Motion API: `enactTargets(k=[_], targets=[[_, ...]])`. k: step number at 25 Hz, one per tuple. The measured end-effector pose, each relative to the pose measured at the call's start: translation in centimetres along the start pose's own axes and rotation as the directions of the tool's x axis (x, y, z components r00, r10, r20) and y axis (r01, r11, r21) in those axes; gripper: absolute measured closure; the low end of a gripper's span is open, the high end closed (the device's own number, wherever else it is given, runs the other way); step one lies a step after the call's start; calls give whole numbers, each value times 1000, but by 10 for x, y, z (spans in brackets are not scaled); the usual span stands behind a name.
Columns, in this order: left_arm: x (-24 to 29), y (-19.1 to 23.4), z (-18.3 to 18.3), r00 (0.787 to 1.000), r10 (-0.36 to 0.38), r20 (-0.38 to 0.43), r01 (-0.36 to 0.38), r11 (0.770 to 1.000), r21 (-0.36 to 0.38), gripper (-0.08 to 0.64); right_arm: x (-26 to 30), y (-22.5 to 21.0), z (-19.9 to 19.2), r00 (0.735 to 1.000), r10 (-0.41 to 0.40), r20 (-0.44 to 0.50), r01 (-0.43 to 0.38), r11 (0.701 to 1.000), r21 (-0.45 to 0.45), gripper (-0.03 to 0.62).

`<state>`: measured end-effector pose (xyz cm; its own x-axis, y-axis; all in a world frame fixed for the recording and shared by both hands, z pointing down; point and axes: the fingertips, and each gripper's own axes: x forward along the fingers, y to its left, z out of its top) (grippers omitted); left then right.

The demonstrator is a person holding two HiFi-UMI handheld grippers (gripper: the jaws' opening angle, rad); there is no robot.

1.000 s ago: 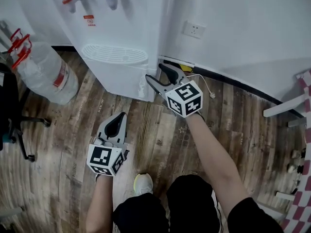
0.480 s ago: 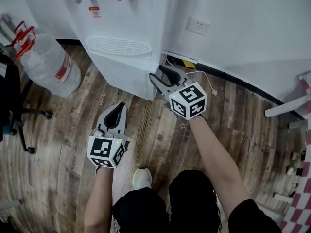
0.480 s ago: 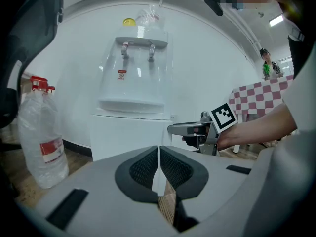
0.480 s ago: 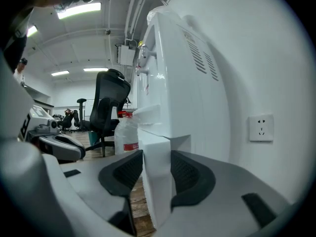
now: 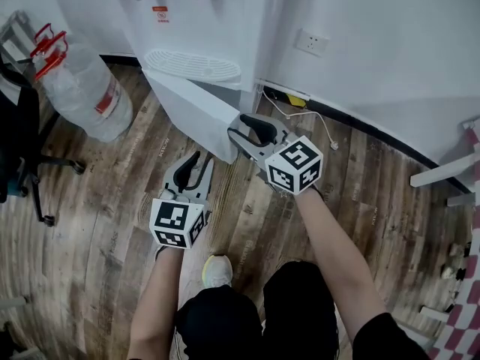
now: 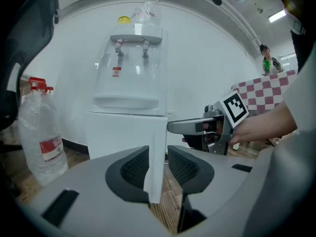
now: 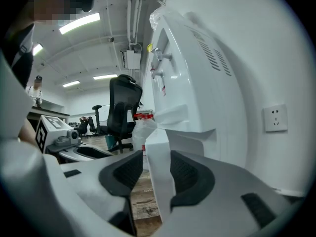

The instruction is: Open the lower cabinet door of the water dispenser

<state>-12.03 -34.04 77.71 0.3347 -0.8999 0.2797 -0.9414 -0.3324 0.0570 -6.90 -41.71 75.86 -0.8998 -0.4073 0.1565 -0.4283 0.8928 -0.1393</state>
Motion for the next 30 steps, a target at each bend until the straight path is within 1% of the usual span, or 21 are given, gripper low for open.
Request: enactTargets(k=[3,5,6,7,8,9,10,12,13,16,21,25,30], targets=[[0,-3,-2,1000,5,-5,-5,1000,11,403,-2,18,1,998,60,8,-61,998,22,417],[0,-3,-5,1000,12,-10,-12,1000,17,376,0,28,1,997,82,5,-82,996,19,428],[0,-3,-6,1000,16,-11,-16,1000,18,365,-1,30,3,997,77,7,-77,997,12,428],[-1,-3,-7,1000,19,-12,-19,1000,16,360,-3,30,5,998,63,15,-63,998,5,440],[-2,-3,-8,1000,21,-12,-21,1000,12,360,-6,27,8,999,44,25,-44,999,0,467],[-3,-3,-9,1000,22,-11,-22,1000,7,359,-9,23,10,999,26,31,-26,1000,-4,468],[-5,-3,-10,1000,24,-11,-24,1000,4,360,-10,18,10,1000,14,27,-14,1000,-12,466],[-8,-1,-13,999,31,-14,-31,1000,0,359,-6,16,8,1000,18,-8,-19,999,-42,396],[-9,-1,-14,999,33,-18,-33,999,-1,359,-3,17,6,999,29,-26,-31,998,-57,386],[-11,-1,-16,999,35,-25,-35,999,4,354,3,23,5,997,54,-48,-57,995,-79,382],[-11,4,-12,998,57,-18,-56,998,12,325,3,39,3,996,88,-34,-90,994,-57,382],[-11,8,-13,996,83,-18,-82,996,31,301,10,64,1,988,151,-41,-153,987,-58,382],[-16,21,-21,988,148,-36,-146,988,46,299,21,95,3,970,237,-46,-239,970,-45,382]])
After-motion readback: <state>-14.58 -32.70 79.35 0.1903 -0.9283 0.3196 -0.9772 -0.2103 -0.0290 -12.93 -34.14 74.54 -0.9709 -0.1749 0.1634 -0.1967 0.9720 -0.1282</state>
